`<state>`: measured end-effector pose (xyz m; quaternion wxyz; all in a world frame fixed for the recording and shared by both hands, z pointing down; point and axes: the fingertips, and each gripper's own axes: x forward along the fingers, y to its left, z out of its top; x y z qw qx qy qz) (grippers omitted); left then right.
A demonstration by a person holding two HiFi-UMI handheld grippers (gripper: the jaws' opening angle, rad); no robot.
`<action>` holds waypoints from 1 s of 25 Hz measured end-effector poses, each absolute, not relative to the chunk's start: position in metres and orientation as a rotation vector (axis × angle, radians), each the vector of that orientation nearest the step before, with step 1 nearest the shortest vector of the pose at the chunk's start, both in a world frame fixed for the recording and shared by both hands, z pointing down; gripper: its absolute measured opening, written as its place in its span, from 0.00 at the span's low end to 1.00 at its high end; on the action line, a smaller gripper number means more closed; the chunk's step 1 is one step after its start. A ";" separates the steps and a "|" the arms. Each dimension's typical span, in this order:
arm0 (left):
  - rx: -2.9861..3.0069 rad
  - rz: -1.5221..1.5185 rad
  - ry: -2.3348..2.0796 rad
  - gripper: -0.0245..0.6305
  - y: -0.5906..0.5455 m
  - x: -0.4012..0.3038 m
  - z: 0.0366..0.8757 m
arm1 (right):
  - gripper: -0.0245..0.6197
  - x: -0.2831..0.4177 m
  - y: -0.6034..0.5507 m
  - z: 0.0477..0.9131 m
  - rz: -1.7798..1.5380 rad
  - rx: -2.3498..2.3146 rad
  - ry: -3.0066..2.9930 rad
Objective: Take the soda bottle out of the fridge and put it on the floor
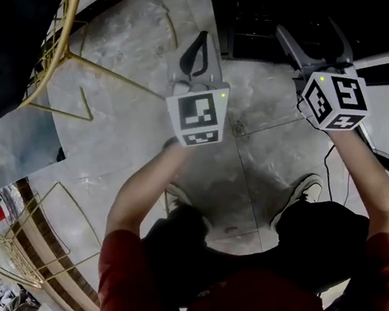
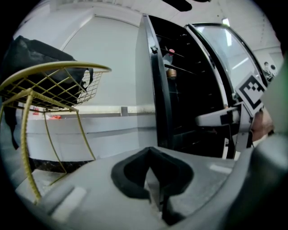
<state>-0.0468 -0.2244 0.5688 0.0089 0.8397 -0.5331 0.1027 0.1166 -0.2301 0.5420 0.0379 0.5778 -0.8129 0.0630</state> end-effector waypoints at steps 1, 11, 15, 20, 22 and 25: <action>2.625 0.319 -1.664 0.04 -0.224 -0.047 0.568 | 0.67 0.117 -0.231 0.541 0.194 1.776 -2.491; 2.626 0.318 -1.633 0.04 -0.215 -0.045 0.569 | 0.67 0.108 -0.254 0.537 0.173 1.764 -2.476; 2.628 0.326 -1.615 0.04 -0.213 -0.042 0.572 | 0.67 0.109 -0.277 0.527 0.136 1.739 -2.476; 2.624 0.320 -1.618 0.04 -0.213 -0.042 0.571 | 0.67 0.105 -0.315 0.521 0.055 1.695 -2.461; 2.622 0.321 -1.623 0.04 -0.214 -0.043 0.571 | 0.67 0.102 -0.328 0.520 0.021 1.684 -2.455; 2.614 0.322 -1.625 0.04 -0.216 -0.044 0.573 | 0.67 0.100 -0.350 0.519 0.019 1.697 -2.448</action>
